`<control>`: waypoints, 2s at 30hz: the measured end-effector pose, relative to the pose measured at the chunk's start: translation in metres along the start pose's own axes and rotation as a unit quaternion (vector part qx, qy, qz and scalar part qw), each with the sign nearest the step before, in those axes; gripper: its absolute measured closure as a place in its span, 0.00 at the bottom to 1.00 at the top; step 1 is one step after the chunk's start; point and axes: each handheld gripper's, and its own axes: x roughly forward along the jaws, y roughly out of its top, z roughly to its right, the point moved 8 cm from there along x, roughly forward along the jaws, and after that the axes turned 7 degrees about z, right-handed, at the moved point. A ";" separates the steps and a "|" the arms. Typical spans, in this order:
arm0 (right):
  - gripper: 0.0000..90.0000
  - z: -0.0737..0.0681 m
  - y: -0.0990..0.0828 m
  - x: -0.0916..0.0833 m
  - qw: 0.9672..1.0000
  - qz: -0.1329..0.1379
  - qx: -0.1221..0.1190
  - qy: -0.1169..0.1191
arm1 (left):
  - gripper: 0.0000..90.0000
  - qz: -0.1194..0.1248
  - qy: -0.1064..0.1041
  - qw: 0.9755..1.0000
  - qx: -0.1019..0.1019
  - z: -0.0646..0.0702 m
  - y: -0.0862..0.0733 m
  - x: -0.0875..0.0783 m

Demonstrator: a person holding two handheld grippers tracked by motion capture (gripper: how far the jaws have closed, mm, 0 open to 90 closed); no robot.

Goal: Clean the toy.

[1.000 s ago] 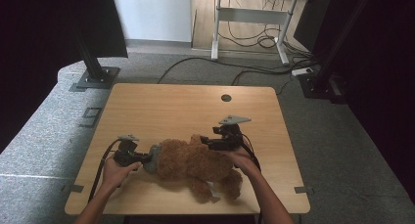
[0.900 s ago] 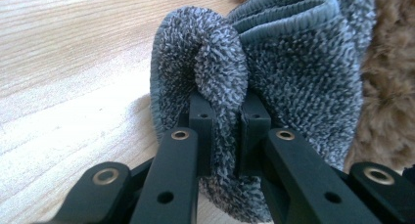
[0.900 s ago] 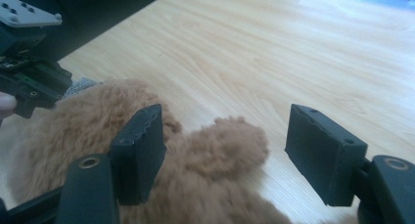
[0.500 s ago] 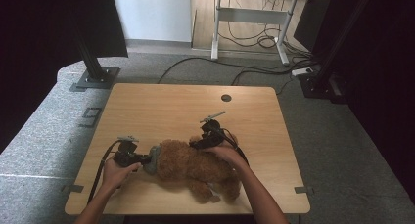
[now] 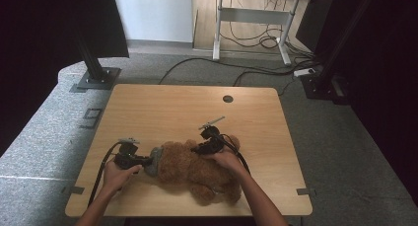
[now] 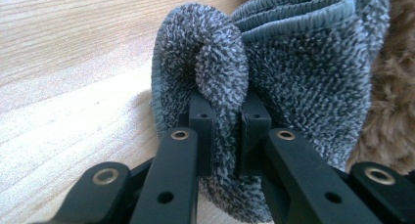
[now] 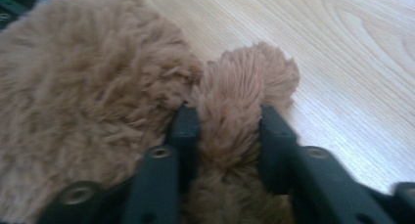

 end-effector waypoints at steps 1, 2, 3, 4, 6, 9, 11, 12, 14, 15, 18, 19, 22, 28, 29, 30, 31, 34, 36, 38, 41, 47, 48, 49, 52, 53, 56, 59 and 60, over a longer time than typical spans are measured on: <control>0.84 -0.001 0.000 -0.001 1.000 0.006 -0.005 0.001 | 0.88 0.001 0.000 1.000 -0.001 0.000 0.000 0.000; 0.86 -0.002 0.001 -0.002 1.000 0.014 -0.012 0.000 | 0.88 0.001 -0.001 1.000 -0.002 0.000 0.000 0.000; 0.87 -0.003 0.001 -0.003 1.000 0.022 -0.015 -0.003 | 0.88 0.002 -0.003 1.000 -0.003 0.000 0.000 0.000; 0.88 -0.004 0.002 -0.006 0.999 0.033 -0.020 -0.007 | 0.88 0.002 -0.004 1.000 -0.004 0.001 0.000 0.000; 0.90 -0.004 0.007 -0.011 0.998 0.059 -0.030 -0.012 | 0.88 0.006 -0.006 1.000 -0.003 0.001 0.001 -0.001; 0.91 -0.003 0.014 -0.018 0.995 0.088 -0.042 -0.025 | 0.88 0.014 -0.006 1.000 -0.006 0.002 0.005 -0.002; 0.91 0.000 0.018 -0.020 0.994 0.098 -0.044 -0.034 | 0.88 0.021 -0.004 1.000 -0.007 0.001 0.009 -0.002; 0.91 0.002 0.020 -0.021 0.993 0.105 -0.044 -0.036 | 0.88 0.025 -0.005 1.000 -0.009 0.000 0.011 -0.003; 0.91 0.006 0.027 -0.025 0.991 0.122 -0.044 -0.042 | 0.88 0.038 -0.007 0.999 -0.015 -0.001 0.016 -0.006; 0.91 0.008 0.030 -0.028 0.989 0.131 -0.045 -0.046 | 0.88 0.045 -0.010 0.999 -0.018 -0.001 0.019 -0.008; 0.91 0.013 0.045 -0.041 0.982 0.169 -0.053 -0.069 | 0.88 0.058 -0.018 0.998 -0.023 0.000 0.026 -0.012; 0.91 0.012 0.050 -0.045 0.978 0.184 -0.057 -0.076 | 0.88 0.059 -0.019 0.998 -0.021 0.000 0.027 -0.012; 0.91 0.000 0.054 -0.051 0.969 0.215 -0.089 -0.088 | 0.88 0.050 -0.015 0.999 -0.013 0.002 0.024 -0.009; 0.90 -0.025 0.020 -0.037 0.962 0.232 -0.121 -0.073 | 0.88 0.026 -0.006 1.000 -0.012 -0.003 0.012 -0.002; 0.90 -0.028 0.015 -0.037 0.963 0.236 -0.115 -0.065 | 0.88 0.025 -0.007 1.000 -0.013 -0.003 0.011 -0.003; 0.90 -0.030 0.012 -0.038 0.964 0.239 -0.105 -0.052 | 0.88 0.025 -0.008 1.000 -0.014 -0.003 0.011 -0.003; 0.90 -0.033 0.009 -0.040 0.965 0.239 -0.097 -0.044 | 0.88 0.024 -0.009 1.000 -0.014 -0.003 0.011 -0.003; 0.90 -0.039 -0.001 -0.044 0.969 0.232 -0.084 -0.026 | 0.88 0.020 -0.013 1.000 -0.013 -0.002 0.009 -0.004; 0.90 -0.043 -0.007 -0.046 0.970 0.230 -0.075 -0.013 | 0.88 0.019 -0.015 1.000 -0.015 -0.003 0.008 -0.006; 0.90 -0.047 -0.013 -0.046 0.971 0.229 -0.070 -0.004 | 0.88 0.023 -0.015 0.999 -0.017 -0.004 0.008 -0.009; 0.90 -0.054 -0.021 -0.045 0.971 0.228 -0.071 0.007 | 0.87 0.031 -0.016 0.999 -0.023 -0.006 0.008 -0.015; 0.89 -0.062 -0.030 -0.044 0.971 0.230 -0.072 0.005 | 0.87 0.045 -0.017 0.998 -0.027 -0.007 0.011 -0.024; 0.89 -0.063 -0.031 -0.043 0.970 0.231 -0.073 0.005 | 0.87 0.050 -0.018 0.998 -0.027 -0.005 0.013 -0.026; 0.89 -0.064 -0.034 -0.044 0.970 0.231 -0.075 0.006 | 0.87 0.055 -0.020 0.998 -0.025 -0.004 0.015 -0.030; 0.89 -0.069 -0.039 -0.043 0.970 0.231 -0.075 0.011 | 0.87 0.077 -0.027 0.996 -0.017 0.004 0.024 -0.044; 0.89 -0.070 -0.041 -0.043 0.969 0.232 -0.077 0.012 | 0.87 0.086 -0.032 0.996 -0.015 0.008 0.028 -0.049; 0.89 -0.074 -0.044 -0.040 0.969 0.230 -0.085 0.010 | 0.87 0.109 -0.053 0.993 -0.005 0.023 0.040 -0.062; 0.90 -0.076 -0.046 -0.038 0.969 0.229 -0.089 0.004 | 0.87 0.115 -0.076 0.990 0.010 0.042 0.049 -0.064; 0.90 -0.077 -0.047 -0.038 0.969 0.230 -0.092 0.001 | 0.87 0.110 -0.083 0.990 0.018 0.048 0.050 -0.061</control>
